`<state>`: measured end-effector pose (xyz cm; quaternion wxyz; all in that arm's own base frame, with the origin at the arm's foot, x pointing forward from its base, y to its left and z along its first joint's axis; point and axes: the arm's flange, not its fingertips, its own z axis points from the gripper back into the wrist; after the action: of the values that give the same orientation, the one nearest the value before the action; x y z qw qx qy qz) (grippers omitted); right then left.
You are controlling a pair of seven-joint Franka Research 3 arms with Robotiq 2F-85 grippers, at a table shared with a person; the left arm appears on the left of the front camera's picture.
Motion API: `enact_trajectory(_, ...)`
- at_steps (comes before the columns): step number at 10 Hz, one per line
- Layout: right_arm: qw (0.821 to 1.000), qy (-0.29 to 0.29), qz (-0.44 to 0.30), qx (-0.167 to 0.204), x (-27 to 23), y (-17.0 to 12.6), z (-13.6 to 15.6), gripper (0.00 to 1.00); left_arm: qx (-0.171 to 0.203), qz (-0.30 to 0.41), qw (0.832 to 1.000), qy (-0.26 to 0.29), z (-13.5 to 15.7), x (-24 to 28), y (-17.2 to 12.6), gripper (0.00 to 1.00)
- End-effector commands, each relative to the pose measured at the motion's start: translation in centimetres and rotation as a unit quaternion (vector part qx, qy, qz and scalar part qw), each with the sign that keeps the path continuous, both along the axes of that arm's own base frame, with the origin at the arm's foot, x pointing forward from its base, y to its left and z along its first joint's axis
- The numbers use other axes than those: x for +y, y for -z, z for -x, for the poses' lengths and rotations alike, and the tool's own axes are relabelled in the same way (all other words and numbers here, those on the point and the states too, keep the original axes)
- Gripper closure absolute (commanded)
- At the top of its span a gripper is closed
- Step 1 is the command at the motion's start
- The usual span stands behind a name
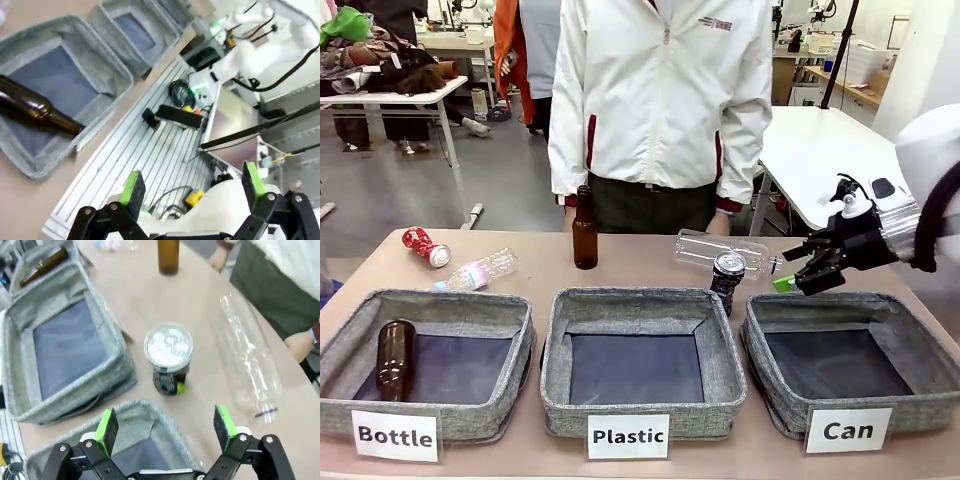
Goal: Sort the can waste into the basket.
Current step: Pick up the can waste from the table and place it in the right Fabric basket.
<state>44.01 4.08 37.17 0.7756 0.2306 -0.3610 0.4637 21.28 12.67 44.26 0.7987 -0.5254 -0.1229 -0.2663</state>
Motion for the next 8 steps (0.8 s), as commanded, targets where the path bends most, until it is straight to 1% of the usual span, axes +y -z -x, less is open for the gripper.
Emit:
enact_trajectory(1,1.000,0.007,0.026,0.009,-0.2,-0.5,1.0,0.00,0.001,0.024,1.000,-0.005,0.3,0.0,-0.2,0.00)
enact_trajectory(2,1.000,0.007,0.026,0.009,-0.2,-0.5,1.0,0.00,0.001,0.024,1.000,-0.005,0.3,0.0,-0.2,0.00)
enact_trajectory(3,1.000,-0.002,0.000,0.002,0.0,0.3,-0.3,0.00,0.001,0.024,1.000,-0.005,0.3,0.0,-0.2,0.00)
enact_trajectory(4,0.999,-0.034,0.000,-0.008,0.0,0.9,-1.1,0.00,0.001,0.024,1.000,-0.005,0.3,0.0,-0.2,0.00)
enact_trajectory(5,0.999,-0.047,0.000,-0.019,0.0,1.6,-2.0,0.00,0.001,0.024,1.000,-0.005,0.3,0.0,-0.2,0.00)
enact_trajectory(7,0.998,-0.047,0.010,-0.029,0.5,2.8,-3.6,0.00,0.001,0.024,1.000,-0.005,0.3,0.0,-0.2,0.00)
enact_trajectory(8,0.999,-0.042,0.015,-0.024,0.6,3.5,-4.5,0.00,0.001,0.024,1.000,-0.005,0.3,0.0,-0.2,0.00)
